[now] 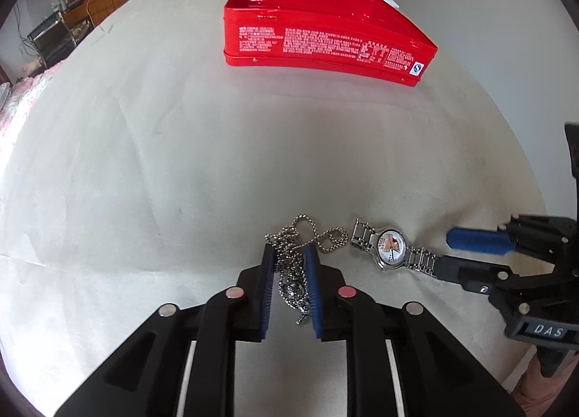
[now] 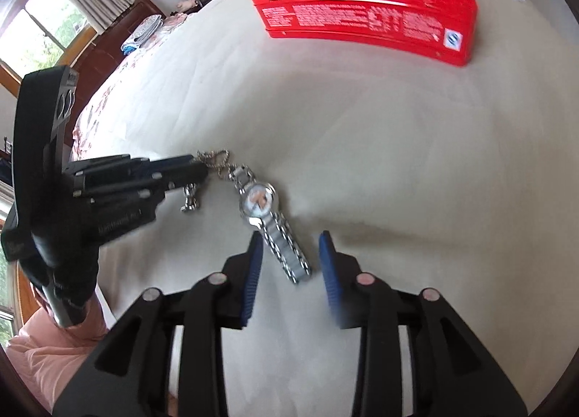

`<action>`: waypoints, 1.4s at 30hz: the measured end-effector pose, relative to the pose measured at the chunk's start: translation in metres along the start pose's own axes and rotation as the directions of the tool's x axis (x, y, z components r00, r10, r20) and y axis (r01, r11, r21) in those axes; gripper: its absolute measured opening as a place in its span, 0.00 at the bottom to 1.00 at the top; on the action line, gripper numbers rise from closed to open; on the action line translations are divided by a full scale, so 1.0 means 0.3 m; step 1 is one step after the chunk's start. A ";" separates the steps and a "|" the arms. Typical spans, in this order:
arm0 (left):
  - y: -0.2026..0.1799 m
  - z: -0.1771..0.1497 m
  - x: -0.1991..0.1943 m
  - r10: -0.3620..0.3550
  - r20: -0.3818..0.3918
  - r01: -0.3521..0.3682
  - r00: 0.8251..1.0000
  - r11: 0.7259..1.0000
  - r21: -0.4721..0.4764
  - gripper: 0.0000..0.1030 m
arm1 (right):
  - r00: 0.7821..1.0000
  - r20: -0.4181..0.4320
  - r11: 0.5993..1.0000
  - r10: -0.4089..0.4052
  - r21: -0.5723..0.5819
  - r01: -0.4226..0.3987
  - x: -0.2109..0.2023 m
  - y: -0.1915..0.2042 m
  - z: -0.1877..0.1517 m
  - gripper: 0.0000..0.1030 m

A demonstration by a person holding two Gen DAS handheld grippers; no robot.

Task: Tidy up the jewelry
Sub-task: 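Grasp the silver chain with the left tool while the right tool grasps the silver watch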

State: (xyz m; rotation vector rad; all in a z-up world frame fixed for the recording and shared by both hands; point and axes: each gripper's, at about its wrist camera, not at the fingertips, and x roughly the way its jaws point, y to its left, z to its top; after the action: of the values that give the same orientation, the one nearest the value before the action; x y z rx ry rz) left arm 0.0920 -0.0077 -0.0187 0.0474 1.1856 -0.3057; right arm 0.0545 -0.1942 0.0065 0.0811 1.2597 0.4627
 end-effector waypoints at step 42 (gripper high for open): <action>-0.041 0.052 -0.124 -0.044 0.182 0.040 0.982 0.999 0.026 0.11 | 0.985 0.170 1.000 -0.015 0.005 0.014 -0.157 -0.045 0.066 0.14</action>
State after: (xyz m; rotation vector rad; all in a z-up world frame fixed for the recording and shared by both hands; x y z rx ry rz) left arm 0.0902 -0.0149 0.0228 0.0130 1.0022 -0.3529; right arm 0.0660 -0.2206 0.0509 0.1123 1.0928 0.4318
